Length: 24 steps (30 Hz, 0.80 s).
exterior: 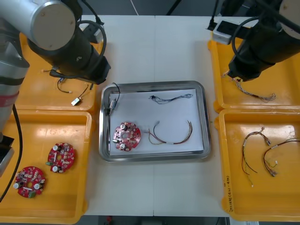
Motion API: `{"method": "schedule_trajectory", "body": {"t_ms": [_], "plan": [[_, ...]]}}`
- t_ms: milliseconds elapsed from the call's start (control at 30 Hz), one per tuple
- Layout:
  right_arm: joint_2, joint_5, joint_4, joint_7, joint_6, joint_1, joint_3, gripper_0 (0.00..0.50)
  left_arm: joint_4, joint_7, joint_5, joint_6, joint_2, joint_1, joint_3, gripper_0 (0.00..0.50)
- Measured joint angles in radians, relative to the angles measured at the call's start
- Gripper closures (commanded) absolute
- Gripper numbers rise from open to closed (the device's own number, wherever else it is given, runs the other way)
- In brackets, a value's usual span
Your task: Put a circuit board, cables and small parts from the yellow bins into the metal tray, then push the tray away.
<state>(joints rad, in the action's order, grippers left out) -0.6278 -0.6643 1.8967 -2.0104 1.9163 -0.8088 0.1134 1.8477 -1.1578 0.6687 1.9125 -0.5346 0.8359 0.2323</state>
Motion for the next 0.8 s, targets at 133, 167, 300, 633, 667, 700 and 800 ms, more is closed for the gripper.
{"method": "schedule_trajectory", "body": {"t_ms": [133,167,300,633,667,700,800], "plan": [[-0.030,0.000,0.001,0.000,0.000,0.039,-0.069,0.000,0.002,0.158,-0.023,-0.013,0.028,0.004,0.049,0.498],[-0.037,0.000,0.001,0.000,0.000,0.048,-0.085,0.000,0.002,0.193,-0.031,-0.023,0.035,0.004,0.065,0.499],[-0.064,-0.001,0.002,0.000,0.000,0.085,-0.146,0.000,0.002,0.262,-0.065,-0.070,0.054,0.004,0.141,0.498],[-0.077,-0.012,0.024,0.005,0.000,0.212,-0.359,0.000,-0.019,0.262,-0.110,-0.121,0.088,0.005,0.269,0.500],[-0.078,-0.012,0.034,0.011,0.000,0.227,-0.379,0.000,-0.031,0.262,-0.116,-0.132,0.091,0.005,0.279,0.498],[-0.078,-0.012,0.045,0.018,0.000,0.240,-0.397,0.000,-0.044,0.262,-0.123,-0.145,0.094,0.005,0.288,0.499],[-0.078,-0.010,0.089,0.032,0.000,0.284,-0.442,0.000,-0.092,0.262,-0.138,-0.193,0.101,0.006,0.315,0.498]]}}
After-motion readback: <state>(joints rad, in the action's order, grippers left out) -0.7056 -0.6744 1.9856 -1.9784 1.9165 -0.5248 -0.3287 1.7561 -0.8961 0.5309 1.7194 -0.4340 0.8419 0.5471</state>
